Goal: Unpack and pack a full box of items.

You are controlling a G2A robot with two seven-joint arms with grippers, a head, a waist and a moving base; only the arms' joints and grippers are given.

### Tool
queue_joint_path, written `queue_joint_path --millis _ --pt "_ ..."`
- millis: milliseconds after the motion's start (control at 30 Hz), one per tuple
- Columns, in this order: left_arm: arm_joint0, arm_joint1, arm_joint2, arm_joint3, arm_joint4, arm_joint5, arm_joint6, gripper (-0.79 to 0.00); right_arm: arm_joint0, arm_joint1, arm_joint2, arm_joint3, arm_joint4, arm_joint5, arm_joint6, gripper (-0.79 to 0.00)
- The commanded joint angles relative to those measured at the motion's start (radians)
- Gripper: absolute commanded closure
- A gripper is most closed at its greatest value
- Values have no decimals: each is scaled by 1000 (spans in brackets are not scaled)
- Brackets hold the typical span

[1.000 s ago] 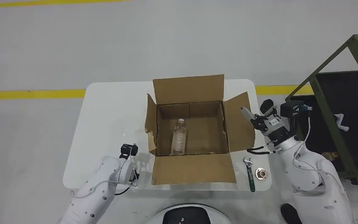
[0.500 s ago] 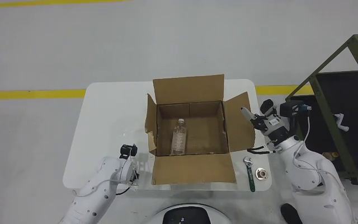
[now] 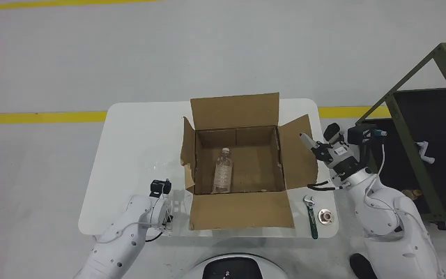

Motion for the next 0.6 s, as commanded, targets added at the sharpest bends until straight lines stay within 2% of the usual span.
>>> queue_joint_path --millis 0,167,300,367,500,567 --pt "-1 -2 0 4 1 -1 2 -376 0 0 0 1 1 1 1 -785" --pt "-4 -6 0 15 2 -4 4 -366 1 0 0 3 1 2 -2 -785" --pt "-6 -9 1 23 7 -6 8 -329 1 0 0 4 2 3 0 -785" --pt "-7 -10 2 26 10 -6 8 -277 1 1 0 4 2 3 0 -785" --pt "-7 -13 1 31 17 -5 12 0 1 1 0 5 2 3 -1 -785" --pt "-8 -14 -3 28 23 -4 13 0 2 1 0 5 2 3 -1 -785"
